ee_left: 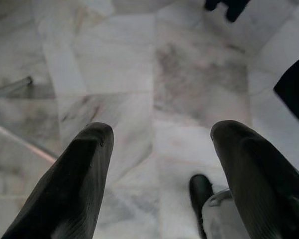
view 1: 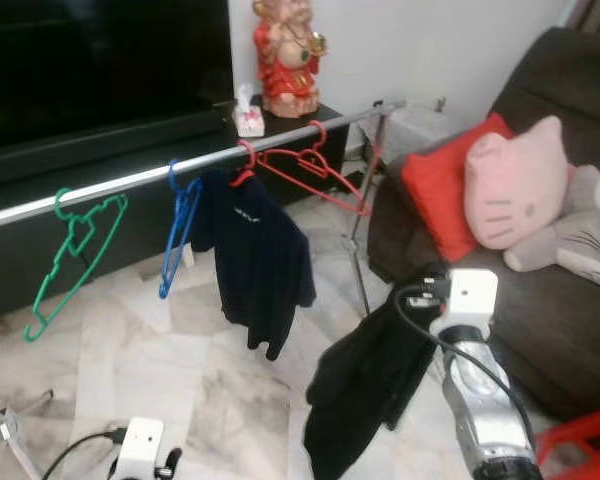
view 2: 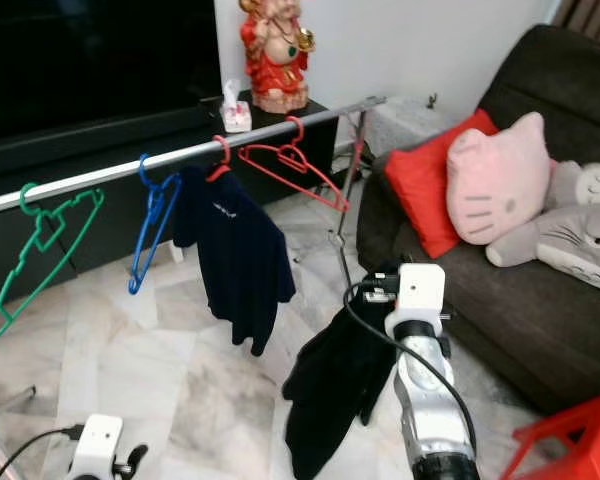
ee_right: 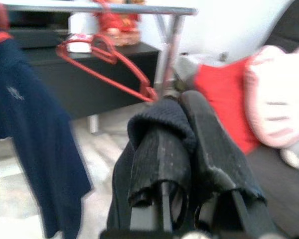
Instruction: Hang hanger
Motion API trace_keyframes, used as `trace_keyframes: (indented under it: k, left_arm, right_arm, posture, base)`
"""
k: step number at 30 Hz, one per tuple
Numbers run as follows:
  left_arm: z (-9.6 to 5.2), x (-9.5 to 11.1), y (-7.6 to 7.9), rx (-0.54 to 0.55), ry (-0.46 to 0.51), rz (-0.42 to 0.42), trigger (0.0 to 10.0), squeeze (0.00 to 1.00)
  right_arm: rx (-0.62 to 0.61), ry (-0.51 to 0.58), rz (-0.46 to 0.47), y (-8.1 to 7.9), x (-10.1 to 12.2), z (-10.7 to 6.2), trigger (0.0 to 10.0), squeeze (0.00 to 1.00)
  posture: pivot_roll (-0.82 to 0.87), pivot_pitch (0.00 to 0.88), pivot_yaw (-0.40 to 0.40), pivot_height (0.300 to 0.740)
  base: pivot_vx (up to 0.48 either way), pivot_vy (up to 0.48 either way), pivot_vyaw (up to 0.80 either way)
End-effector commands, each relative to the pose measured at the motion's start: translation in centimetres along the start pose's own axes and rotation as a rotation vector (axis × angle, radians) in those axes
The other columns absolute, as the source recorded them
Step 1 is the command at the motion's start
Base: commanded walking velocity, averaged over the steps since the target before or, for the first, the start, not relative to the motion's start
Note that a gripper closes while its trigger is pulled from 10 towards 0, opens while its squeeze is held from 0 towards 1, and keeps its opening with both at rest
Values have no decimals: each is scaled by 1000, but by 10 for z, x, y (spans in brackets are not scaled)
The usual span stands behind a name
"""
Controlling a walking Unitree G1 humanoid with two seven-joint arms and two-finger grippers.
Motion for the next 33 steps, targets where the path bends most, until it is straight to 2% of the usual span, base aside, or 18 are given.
trace_keyframes:
  k: [1,8,17,33]
  left_arm:
    - [0,-1,8,-20,-10,-11,10000,0]
    - [1,0,12,-29,-13,-10,10000,0]
    - [2,5,11,-32,8,-20,10000,0]
    - [2,2,10,-24,-12,-26,10000,0]
  right_arm:
    - [-21,46,-10,10,13,2,10000,0]
    - [-20,49,-10,10,14,3,10000,0]
    - [-15,53,-9,8,14,4,10000,0]
    - [-6,59,-4,4,16,5,10000,0]
  posture:
    - [-18,0,-78,740]
    - [-20,0,-79,740]
    - [-17,0,-78,740]
    - [-16,0,-75,740]
  base:
    - [296,0,0]
    - [278,0,0]
    - [0,0,0]
    - [0,0,0]
Point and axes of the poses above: a point about 5 cm out from each wrist's last joint towards the gripper, its own z axis pointing out of the wrist towards the gripper, its own x axis along the axis of the wrist's last joint, y = z × x, the point moved 5 cm from there along z, pointing out of the wrist towards the gripper, and after that the axes turned 5 degrees about z, right-handed, at the moved point
